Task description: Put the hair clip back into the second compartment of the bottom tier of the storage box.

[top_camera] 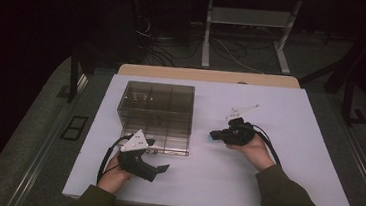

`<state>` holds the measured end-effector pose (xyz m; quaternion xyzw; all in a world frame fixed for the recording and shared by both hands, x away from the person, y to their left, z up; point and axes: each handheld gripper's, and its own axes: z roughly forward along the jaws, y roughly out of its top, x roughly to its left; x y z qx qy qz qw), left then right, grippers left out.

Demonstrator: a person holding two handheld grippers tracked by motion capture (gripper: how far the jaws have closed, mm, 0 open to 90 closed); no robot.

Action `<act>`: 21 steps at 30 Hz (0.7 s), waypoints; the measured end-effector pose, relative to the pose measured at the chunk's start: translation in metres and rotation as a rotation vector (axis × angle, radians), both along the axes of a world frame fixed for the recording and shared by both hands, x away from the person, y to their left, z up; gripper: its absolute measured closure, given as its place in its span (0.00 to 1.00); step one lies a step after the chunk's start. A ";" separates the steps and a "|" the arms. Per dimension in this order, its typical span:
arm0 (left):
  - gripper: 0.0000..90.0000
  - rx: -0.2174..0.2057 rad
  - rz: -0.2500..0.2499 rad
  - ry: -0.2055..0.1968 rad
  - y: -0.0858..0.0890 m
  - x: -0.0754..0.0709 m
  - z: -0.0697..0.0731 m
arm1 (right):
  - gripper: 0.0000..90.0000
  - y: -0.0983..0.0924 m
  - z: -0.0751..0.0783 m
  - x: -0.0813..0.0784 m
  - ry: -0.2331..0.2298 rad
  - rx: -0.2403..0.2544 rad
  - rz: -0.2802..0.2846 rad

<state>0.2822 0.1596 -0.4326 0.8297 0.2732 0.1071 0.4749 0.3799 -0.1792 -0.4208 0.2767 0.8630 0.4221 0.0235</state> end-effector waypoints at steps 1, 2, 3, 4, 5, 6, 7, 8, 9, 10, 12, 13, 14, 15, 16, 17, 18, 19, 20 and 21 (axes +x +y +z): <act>0.00 -0.003 0.000 -0.001 0.000 0.000 0.000 | 0.97 0.001 0.001 0.000 -0.003 0.003 0.004; 0.00 -0.003 0.001 0.000 0.000 0.000 0.000 | 0.97 0.002 0.002 0.000 -0.003 0.007 0.004; 0.00 -0.003 0.001 0.000 0.000 0.000 0.000 | 0.97 0.003 0.002 0.000 -0.005 0.009 0.007; 0.00 -0.004 0.002 0.001 0.000 0.000 0.000 | 0.97 0.004 0.003 0.000 -0.002 0.009 0.008; 0.00 -0.003 0.002 0.001 0.000 0.000 0.000 | 0.97 0.004 0.003 0.000 -0.007 0.011 0.010; 0.00 -0.004 0.003 0.001 0.000 0.000 0.000 | 0.97 0.005 0.003 0.000 -0.004 0.014 0.011; 0.00 -0.003 0.004 0.001 0.000 0.000 0.000 | 0.97 0.006 0.003 0.000 -0.004 0.015 0.013; 0.00 -0.002 0.004 0.001 0.000 0.000 0.000 | 0.97 0.008 0.004 0.000 -0.004 0.016 0.014; 0.00 -0.004 0.006 0.001 0.000 0.000 0.000 | 0.97 0.010 0.004 0.000 -0.003 0.020 0.017; 0.00 -0.004 0.005 0.000 0.000 0.000 0.000 | 0.97 0.010 0.004 0.000 -0.003 0.020 0.017; 0.00 -0.005 0.007 0.000 0.000 0.000 0.000 | 0.97 0.011 0.005 0.001 -0.004 0.023 0.019; 0.00 -0.003 0.006 0.000 0.000 0.000 0.000 | 0.97 0.011 0.005 0.001 -0.003 0.024 0.019; 0.00 -0.003 0.006 0.000 0.000 0.000 0.000 | 0.97 0.012 0.005 0.001 -0.001 0.024 0.019; 0.00 -0.004 0.006 0.000 0.000 0.000 0.000 | 0.97 0.012 0.005 0.001 -0.002 0.022 0.021; 0.00 -0.005 0.007 0.001 0.000 0.000 0.000 | 0.97 0.012 0.005 0.001 -0.002 0.024 0.022; 0.00 -0.012 0.010 0.002 0.000 0.000 0.000 | 0.97 0.012 0.005 0.001 -0.002 0.024 0.023; 0.00 -0.013 0.011 0.003 0.000 0.000 0.000 | 0.97 0.013 0.005 0.001 -0.003 0.024 0.025; 0.00 -0.013 0.011 0.002 0.000 0.000 0.000 | 0.97 0.014 0.006 0.001 -0.001 0.027 0.024; 0.00 -0.014 0.011 0.002 0.000 0.000 0.000 | 0.97 0.016 0.006 0.001 -0.001 0.031 0.027; 0.00 -0.013 0.011 0.002 0.000 0.000 0.000 | 0.97 0.017 0.007 0.001 -0.004 0.029 0.031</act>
